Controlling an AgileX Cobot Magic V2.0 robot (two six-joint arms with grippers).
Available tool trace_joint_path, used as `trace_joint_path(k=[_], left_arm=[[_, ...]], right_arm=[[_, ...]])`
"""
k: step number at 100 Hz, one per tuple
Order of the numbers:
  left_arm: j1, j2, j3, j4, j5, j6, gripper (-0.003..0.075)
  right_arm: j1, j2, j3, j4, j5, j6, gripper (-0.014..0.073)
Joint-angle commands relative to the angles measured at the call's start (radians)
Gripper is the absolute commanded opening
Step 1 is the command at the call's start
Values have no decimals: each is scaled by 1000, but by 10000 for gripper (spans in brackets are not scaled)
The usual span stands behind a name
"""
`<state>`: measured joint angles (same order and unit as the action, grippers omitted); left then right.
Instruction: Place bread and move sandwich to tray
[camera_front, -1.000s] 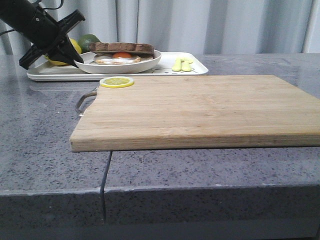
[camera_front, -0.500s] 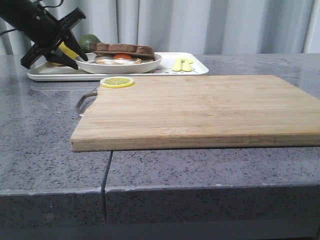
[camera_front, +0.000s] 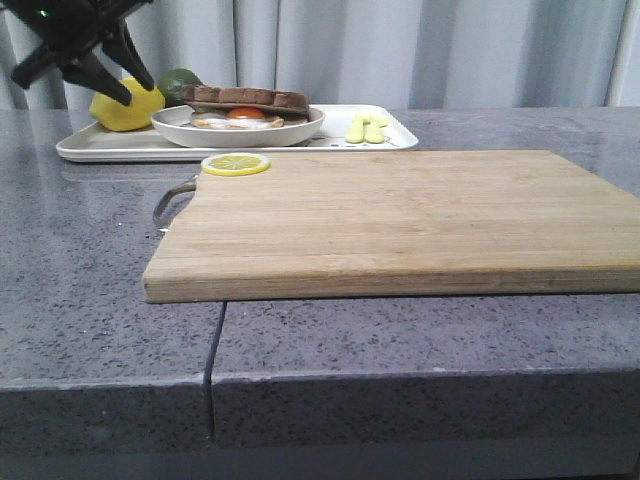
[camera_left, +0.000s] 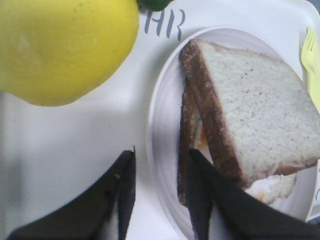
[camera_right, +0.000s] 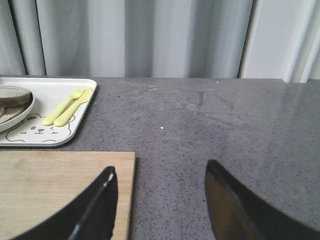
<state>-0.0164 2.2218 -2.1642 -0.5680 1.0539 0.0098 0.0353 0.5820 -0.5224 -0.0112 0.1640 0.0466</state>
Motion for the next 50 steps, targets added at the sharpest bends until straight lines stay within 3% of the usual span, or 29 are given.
trace_joint_path(k=[1, 50], left_arm=[[1, -98, -79, -5, 41, -10, 225], [1, -370, -95, 66, 147, 36, 225]], right_arm=[[-6, -1, -26, -7, -87, 0, 405], [-6, -1, -26, -7, -86, 0, 405]])
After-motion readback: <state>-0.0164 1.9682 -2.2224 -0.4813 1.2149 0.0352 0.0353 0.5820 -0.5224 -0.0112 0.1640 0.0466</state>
